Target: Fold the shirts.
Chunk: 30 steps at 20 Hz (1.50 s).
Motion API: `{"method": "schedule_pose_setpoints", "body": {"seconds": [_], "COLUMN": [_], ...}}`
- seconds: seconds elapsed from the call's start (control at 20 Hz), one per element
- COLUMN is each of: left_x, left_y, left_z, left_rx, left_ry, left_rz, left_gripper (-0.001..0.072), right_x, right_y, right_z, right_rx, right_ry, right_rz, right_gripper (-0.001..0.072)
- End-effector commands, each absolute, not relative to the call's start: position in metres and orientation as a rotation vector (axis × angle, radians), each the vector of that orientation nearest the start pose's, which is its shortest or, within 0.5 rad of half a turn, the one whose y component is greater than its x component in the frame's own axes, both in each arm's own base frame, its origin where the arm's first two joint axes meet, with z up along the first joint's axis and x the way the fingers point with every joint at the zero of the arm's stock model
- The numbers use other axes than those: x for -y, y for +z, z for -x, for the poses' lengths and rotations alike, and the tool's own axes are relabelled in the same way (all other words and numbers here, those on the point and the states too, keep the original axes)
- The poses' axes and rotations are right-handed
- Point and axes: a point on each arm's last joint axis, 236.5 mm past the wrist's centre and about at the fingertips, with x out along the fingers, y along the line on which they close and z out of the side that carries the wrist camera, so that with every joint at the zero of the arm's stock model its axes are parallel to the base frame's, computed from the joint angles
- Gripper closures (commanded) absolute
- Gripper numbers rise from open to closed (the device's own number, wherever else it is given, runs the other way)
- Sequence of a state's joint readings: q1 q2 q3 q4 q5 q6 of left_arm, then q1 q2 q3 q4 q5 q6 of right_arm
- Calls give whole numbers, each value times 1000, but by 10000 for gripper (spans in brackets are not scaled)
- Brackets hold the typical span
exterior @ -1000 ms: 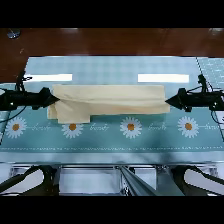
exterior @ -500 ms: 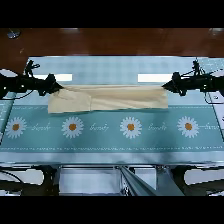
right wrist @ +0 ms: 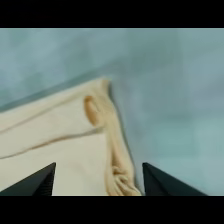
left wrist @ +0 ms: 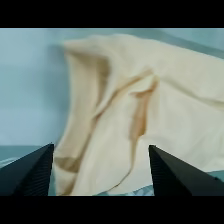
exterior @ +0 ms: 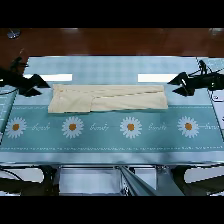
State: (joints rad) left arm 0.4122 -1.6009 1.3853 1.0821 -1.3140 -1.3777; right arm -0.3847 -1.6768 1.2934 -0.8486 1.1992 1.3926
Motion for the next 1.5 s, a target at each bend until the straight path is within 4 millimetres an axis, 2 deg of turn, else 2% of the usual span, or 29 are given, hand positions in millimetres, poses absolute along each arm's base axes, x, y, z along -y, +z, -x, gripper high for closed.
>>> {"method": "schedule_pose_setpoints", "body": {"seconds": [0.0,0.1,0.2,0.3,0.45,0.5,0.55,0.6,0.65,0.7,0.75,0.9,1.0,1.25,1.45], "left_x": [-99,-74,-32,15,76,93,107,121,135,149,167,229,275,381,443], "left_y": [2,18,27,23,13,12,12,13,14,16,22,35,33,-10,-43], "left_z": [-397,-402,-397,-390,-380,-378,-380,-384,-388,-390,-392,-386,-377,-349,-323], "left_rx": [-1254,-1127,-1077,-1102,-1182,-1192,-1184,-1168,-1148,-1133,-1108,-1051,-1041,-1196,-1325], "left_ry": [3,-82,-207,-319,-445,-477,-496,-508,-519,-537,-566,-673,-747,-858,-877], "left_rz": [686,690,686,711,654,627,599,572,552,544,541,446,346,188,211], "left_gripper": [8,8,8,8,8,8,10,61,315,684,693,694,695,695,695], "right_x": [39,13,-13,-38,-65,-67,-68,-68,-66,-59,-50,-46,-46,-59,-65], "right_y": [-80,-82,-91,-102,-98,-94,-87,-78,-67,-57,-45,-7,18,63,105], "right_z": [-401,-408,-408,-409,-417,-421,-424,-425,-425,-423,-415,-375,-351,-280,-255], "right_rx": [-1435,-1418,-1458,-1494,-1486,-1477,-1470,-1459,-1435,-1421,-1417,-1357,-1233,-1094,-973], "right_ry": [47,120,162,188,236,251,276,297,303,294,283,281,230,222,223], "right_rz": [-860,-879,-865,-872,-888,-872,-854,-830,-795,-739,-658,-423,-414,-417,-417], "right_gripper": [87,87,87,92,109,247,517,689,691,691,691,691,691,691,691]}}
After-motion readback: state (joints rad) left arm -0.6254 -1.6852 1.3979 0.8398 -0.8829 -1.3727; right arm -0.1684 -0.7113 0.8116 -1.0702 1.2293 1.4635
